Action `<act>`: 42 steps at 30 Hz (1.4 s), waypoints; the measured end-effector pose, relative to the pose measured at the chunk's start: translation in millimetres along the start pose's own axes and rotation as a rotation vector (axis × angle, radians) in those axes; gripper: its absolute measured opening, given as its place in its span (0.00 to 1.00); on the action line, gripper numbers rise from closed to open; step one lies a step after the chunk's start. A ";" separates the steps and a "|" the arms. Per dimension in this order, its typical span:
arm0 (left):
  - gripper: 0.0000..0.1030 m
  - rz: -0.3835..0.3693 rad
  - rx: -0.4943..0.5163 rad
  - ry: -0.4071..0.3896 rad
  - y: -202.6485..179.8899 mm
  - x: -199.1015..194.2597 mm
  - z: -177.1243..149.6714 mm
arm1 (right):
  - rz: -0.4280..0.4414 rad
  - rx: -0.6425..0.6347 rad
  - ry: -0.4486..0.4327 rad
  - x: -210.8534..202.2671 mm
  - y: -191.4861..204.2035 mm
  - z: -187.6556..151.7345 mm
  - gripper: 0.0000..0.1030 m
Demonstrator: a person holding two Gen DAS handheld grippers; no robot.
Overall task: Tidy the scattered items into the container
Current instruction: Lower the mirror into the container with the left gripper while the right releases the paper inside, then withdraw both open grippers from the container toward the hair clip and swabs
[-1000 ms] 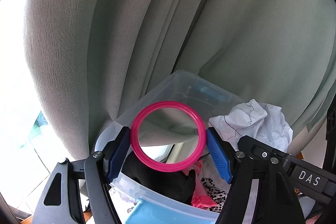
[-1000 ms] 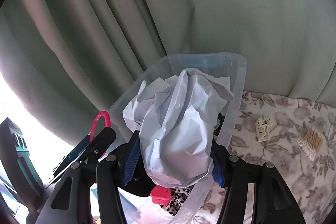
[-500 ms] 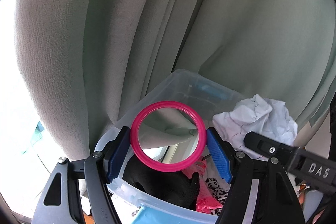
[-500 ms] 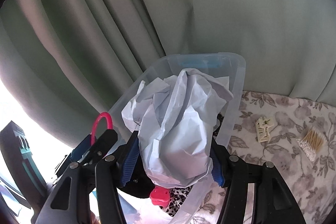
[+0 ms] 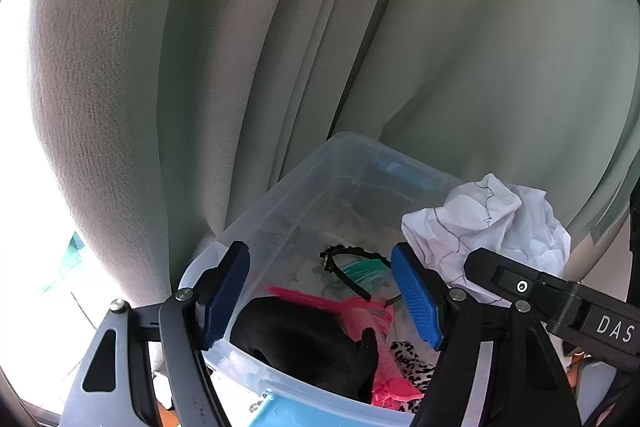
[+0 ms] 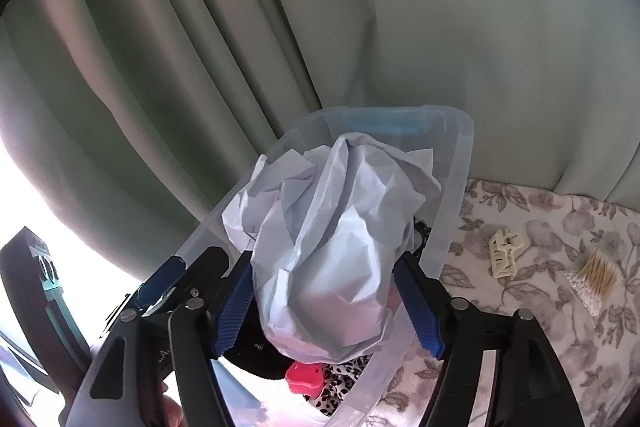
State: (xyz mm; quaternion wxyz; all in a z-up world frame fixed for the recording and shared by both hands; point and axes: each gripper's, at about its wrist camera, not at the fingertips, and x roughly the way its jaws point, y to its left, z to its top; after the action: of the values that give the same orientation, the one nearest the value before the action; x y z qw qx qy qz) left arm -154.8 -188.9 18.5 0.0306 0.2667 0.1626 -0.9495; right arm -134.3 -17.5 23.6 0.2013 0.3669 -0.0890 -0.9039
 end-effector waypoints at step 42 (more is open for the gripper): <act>0.72 -0.042 -0.038 -0.007 -34.5 -89.0 -16.9 | 0.060 0.043 -0.111 -75.7 -81.9 -8.5 0.84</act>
State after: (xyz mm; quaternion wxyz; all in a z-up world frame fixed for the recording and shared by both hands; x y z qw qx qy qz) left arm -75.2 -153.4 61.0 0.0164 0.2593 0.1861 -0.9475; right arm -103.6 88.9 39.8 0.2149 0.3174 -0.1302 -0.9144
